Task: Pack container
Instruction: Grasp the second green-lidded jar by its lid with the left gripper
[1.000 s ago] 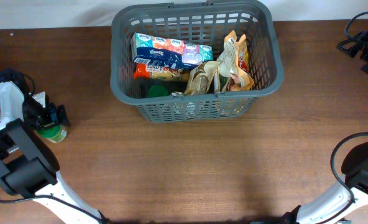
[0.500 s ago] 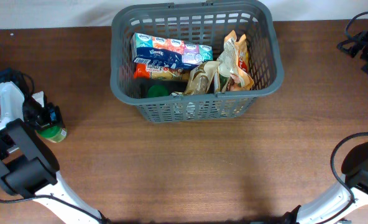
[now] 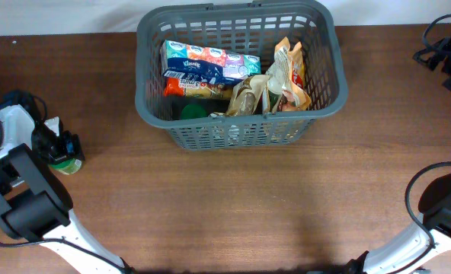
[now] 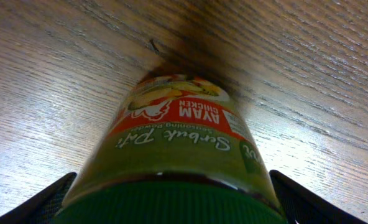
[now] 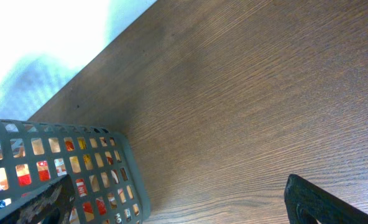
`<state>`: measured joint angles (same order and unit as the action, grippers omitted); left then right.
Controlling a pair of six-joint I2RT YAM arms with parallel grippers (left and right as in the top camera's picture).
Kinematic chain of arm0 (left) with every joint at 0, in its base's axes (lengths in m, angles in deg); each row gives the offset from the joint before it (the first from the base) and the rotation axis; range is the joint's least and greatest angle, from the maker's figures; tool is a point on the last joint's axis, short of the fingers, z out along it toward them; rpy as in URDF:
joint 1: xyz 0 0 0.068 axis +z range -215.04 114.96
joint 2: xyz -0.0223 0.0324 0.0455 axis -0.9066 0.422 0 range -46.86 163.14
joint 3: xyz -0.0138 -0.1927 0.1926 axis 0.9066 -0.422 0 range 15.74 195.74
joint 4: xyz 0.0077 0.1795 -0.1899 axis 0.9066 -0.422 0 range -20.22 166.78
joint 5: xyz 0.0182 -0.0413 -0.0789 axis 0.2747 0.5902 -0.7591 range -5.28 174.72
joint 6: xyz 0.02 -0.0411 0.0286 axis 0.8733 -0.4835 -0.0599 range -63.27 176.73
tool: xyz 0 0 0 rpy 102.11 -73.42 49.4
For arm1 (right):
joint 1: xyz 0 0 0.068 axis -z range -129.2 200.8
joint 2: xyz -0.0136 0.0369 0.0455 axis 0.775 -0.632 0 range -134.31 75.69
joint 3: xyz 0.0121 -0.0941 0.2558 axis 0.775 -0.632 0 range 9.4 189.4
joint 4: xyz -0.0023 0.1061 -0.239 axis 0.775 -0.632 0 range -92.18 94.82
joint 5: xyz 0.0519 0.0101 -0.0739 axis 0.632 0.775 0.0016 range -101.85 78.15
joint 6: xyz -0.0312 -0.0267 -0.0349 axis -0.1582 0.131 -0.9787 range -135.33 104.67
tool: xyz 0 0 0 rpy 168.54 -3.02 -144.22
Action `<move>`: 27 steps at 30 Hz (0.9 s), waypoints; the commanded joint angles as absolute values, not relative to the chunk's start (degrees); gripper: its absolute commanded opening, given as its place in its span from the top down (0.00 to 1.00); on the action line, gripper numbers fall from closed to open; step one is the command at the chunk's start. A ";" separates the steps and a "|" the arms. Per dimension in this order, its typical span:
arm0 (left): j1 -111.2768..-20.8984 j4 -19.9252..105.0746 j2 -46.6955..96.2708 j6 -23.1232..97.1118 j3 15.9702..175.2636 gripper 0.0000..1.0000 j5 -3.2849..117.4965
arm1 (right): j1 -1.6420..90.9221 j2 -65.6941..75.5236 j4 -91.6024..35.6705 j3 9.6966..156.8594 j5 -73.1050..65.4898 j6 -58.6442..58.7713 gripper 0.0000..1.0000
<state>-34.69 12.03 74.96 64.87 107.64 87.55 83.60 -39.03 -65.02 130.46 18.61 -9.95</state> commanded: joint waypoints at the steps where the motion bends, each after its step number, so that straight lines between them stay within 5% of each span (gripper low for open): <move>1: -34.23 12.99 74.94 66.10 107.27 0.24 86.66 | 83.34 -39.14 -64.87 130.35 18.69 -10.14 0.01; 5: -34.21 13.43 74.94 66.14 107.27 0.32 86.66 | 83.34 -39.14 -64.87 130.35 18.69 -10.14 0.01; 10: -34.23 13.36 74.94 66.47 107.29 0.66 86.37 | 83.34 -39.14 -64.85 130.35 18.69 -10.14 0.01; 14: -34.23 12.99 74.92 66.51 107.59 0.81 83.60 | 83.34 -39.14 -64.87 130.35 18.69 -10.14 0.01; 21: -34.27 6.83 74.68 66.69 114.59 0.98 82.28 | 83.34 -39.14 -64.85 130.35 18.69 -10.14 0.01; 27: -36.07 0.88 71.24 66.71 126.54 0.98 80.84 | 83.34 -39.14 -64.87 130.35 18.69 -10.14 0.01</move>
<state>-34.76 2.67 74.57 66.12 119.40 82.53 83.60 -39.03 -65.02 130.46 18.61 -9.97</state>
